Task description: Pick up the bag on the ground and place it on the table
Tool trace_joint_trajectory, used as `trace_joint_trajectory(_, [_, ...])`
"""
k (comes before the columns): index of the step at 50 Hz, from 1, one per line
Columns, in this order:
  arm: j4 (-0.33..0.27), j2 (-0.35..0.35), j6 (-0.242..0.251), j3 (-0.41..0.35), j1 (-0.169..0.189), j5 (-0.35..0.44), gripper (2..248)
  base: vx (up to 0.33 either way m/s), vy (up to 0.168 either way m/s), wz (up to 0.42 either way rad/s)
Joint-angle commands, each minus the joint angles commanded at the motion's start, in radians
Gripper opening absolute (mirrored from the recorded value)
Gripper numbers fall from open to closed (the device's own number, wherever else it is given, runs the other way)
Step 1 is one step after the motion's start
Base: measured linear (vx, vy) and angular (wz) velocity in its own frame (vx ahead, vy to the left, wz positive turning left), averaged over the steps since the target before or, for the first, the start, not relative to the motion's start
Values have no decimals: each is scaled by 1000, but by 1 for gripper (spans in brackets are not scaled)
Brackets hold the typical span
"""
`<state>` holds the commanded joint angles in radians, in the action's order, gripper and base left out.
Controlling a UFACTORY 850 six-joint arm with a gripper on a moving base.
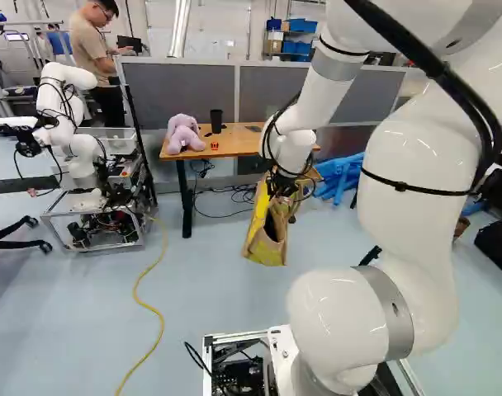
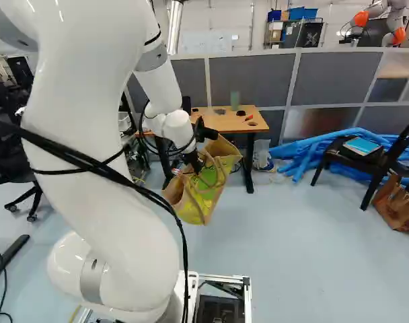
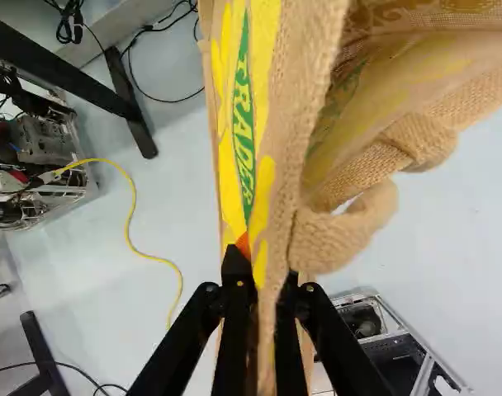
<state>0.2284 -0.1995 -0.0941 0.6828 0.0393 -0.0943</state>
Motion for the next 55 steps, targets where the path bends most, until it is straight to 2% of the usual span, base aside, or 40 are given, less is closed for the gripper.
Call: trace_joint_trajectory(55, [0, 129, 0, 40, -3, -194, 34, 0, 0, 0])
